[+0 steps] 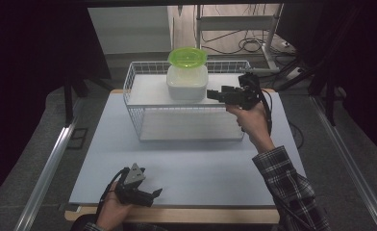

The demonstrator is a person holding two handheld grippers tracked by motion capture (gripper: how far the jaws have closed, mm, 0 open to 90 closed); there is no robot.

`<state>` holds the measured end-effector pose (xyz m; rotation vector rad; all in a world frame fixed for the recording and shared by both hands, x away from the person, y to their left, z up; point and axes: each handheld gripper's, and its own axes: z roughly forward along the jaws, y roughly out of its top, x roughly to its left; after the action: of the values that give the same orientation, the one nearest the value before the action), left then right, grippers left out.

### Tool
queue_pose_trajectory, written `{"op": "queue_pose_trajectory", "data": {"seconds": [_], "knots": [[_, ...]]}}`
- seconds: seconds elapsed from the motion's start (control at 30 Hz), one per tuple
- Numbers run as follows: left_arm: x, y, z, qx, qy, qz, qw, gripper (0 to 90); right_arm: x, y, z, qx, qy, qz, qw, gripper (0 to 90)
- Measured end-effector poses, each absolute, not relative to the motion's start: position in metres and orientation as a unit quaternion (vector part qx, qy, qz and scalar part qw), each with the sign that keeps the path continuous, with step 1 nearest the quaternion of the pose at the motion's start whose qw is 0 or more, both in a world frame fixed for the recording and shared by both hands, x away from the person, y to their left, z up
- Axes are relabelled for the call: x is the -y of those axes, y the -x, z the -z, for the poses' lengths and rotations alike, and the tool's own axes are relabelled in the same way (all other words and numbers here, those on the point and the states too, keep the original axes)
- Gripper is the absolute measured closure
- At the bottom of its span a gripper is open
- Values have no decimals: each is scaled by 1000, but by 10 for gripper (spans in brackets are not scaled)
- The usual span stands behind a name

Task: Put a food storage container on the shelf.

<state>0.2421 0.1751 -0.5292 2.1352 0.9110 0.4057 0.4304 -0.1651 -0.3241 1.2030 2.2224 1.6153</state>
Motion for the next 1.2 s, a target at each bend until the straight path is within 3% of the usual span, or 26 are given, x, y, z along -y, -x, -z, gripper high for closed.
{"op": "queue_pose_trajectory", "data": {"seconds": [0.53, 0.83, 1.2], "knots": [[-175, -242, 529, -357, -837, -159, 382, 40, 175, -384, 366, -781, -342, -509, 118, 109], [-175, -242, 529, -357, -837, -160, 382, 40, 189, -363, 406, -793, -344, -489, 121, 39], [-174, -241, 529, -355, -836, -158, 387, 40, 203, -341, 443, -806, -330, -471, 140, 30]]}}
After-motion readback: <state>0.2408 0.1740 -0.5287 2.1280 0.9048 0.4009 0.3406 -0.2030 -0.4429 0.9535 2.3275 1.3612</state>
